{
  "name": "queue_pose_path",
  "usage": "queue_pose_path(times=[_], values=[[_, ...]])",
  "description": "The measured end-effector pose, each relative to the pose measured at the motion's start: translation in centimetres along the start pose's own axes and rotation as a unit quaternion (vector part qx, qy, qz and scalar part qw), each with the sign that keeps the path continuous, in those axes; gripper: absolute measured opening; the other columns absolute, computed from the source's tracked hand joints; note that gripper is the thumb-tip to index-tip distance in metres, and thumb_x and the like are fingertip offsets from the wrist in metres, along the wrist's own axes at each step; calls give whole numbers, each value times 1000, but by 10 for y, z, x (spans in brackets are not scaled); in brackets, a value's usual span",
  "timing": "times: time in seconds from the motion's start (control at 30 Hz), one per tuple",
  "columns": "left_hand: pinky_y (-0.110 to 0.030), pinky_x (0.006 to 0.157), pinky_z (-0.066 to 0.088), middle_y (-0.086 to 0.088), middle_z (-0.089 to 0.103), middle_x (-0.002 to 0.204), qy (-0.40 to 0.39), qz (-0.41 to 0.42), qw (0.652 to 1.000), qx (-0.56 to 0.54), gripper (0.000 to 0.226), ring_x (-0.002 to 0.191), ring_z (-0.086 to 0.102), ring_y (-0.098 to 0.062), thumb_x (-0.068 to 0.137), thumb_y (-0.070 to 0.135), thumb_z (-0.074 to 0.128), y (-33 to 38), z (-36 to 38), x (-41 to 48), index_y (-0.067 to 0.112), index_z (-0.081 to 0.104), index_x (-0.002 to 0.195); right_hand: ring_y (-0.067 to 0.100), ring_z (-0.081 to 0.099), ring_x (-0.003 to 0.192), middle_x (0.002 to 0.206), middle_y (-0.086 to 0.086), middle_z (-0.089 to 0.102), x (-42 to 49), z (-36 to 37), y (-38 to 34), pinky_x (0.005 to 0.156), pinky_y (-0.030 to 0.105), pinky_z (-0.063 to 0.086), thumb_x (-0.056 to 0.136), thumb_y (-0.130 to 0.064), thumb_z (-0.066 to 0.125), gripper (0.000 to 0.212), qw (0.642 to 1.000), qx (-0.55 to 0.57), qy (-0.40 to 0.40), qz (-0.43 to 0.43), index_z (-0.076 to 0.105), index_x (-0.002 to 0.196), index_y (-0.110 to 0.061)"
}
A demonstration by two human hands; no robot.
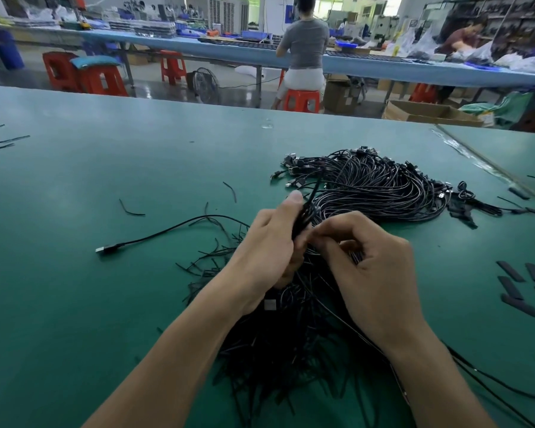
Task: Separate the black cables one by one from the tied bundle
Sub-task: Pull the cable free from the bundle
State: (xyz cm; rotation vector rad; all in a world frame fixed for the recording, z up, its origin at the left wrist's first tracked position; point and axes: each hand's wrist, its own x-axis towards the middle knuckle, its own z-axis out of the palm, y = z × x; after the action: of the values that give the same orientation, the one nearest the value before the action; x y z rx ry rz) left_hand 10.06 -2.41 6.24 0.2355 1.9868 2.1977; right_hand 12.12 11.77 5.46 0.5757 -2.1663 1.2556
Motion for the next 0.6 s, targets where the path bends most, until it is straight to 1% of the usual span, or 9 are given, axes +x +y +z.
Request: queue_pose_path(times=[0.03,0.1,0.2,0.27,0.33,0.37,0.47,0.53,0.6], values=[[-12,43,16,8,21,46,4,-4,1000,1,63,37,14,-11,103,52,32,0,0,0,23,38,48,4,67,75,83,-14,72,0,-1,0,66,11,47,86,1,71,21,1000,-15,6,-23,71,89,-20],[-11,44,17,8,20,45,6,-17,1000,-3,61,36,13,-11,102,47,39,1,-3,1,23,36,46,4,67,76,83,-12,72,0,-4,3,66,14,48,85,1,71,19,998,-35,27,-53,72,90,-17],[-11,44,17,8,21,46,-11,-40,999,-16,54,36,13,-11,94,51,48,2,-4,0,25,35,49,2,68,82,87,-12,72,1,-7,4,71,17,52,84,3,72,16,994,-32,49,-91,73,89,-13],[-12,42,17,9,22,47,-16,-47,999,-13,47,37,14,-11,86,57,51,2,-2,-1,25,39,55,2,69,84,87,-15,71,1,-7,4,73,18,53,83,3,70,16,994,-24,26,-102,73,86,-12],[-13,40,17,10,26,48,-18,-44,999,-4,40,37,16,-9,82,63,54,0,-1,-1,27,42,67,3,67,80,82,-18,69,1,-6,4,71,18,51,83,3,69,16,995,-34,-2,-96,74,84,-12],[-13,39,17,10,27,49,-20,-44,999,-3,40,38,17,-9,81,65,55,0,0,-2,28,41,72,4,66,78,82,-15,69,1,-6,5,71,19,50,83,3,69,15,995,-40,-10,-94,74,84,-12],[-13,39,17,10,27,48,-24,-53,998,-21,42,38,17,-8,86,66,55,0,0,-3,29,39,74,11,65,81,84,-16,68,0,-5,4,72,23,51,82,5,68,17,993,-41,-12,-109,75,85,-10],[-12,40,16,11,24,47,-33,-52,998,-28,45,38,15,-8,92,62,53,1,-1,-3,28,37,68,15,64,83,86,-12,70,-1,-5,4,73,28,51,81,3,70,16,991,-45,-15,-128,77,86,-10],[-11,40,16,10,21,47,-44,-50,997,-28,49,38,13,-8,97,58,50,1,-1,-2,26,36,62,18,59,83,86,-6,67,-1,-4,4,75,25,47,84,-4,72,11,987,-75,-11,-142,78,87,-12]])
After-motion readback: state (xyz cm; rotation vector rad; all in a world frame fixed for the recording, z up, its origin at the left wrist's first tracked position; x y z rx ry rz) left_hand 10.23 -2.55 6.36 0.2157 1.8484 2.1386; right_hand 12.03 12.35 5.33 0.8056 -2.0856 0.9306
